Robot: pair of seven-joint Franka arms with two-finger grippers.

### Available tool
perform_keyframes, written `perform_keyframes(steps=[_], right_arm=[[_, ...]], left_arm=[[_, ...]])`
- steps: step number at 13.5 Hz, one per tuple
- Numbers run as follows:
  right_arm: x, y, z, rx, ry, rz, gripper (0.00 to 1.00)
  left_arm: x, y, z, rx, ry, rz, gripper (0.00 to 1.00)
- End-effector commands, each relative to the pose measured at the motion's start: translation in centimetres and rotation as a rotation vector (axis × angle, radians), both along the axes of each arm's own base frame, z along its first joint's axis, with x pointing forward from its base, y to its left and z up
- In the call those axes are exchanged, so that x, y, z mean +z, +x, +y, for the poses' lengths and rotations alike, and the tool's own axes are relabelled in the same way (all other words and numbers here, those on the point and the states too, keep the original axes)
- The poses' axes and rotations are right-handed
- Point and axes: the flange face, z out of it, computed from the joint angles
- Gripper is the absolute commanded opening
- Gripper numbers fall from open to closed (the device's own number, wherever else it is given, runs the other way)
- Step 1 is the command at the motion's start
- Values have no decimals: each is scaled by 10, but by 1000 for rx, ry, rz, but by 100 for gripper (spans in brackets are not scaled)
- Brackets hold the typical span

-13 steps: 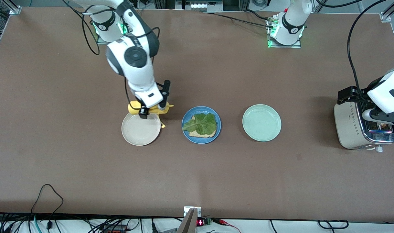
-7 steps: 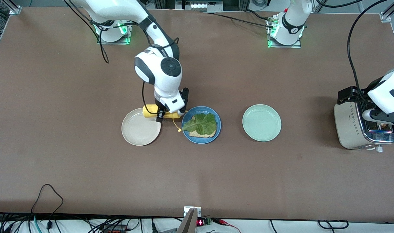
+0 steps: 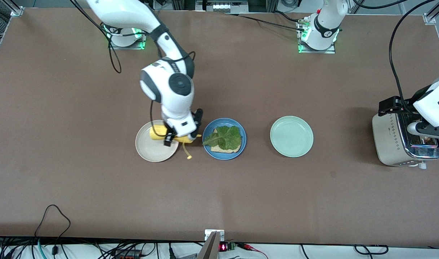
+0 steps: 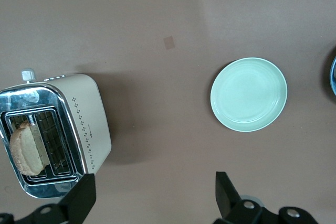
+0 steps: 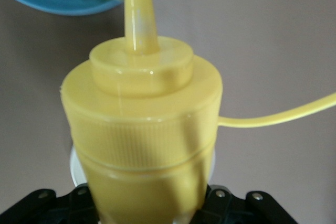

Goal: Make sandwich in blue plate with both arms
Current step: 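Return the yellow bottle to its spot with the right gripper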

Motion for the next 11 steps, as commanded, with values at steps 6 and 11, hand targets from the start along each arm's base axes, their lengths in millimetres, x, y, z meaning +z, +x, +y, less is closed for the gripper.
perform_keyframes(steps=[6, 11], right_arm=[[125, 15, -243, 116, 343, 137, 0], [95, 4, -398, 244, 699, 144, 0]], left_arm=[[-32, -4, 79, 126, 2, 99, 100], [-105, 3, 188, 174, 195, 197, 100]])
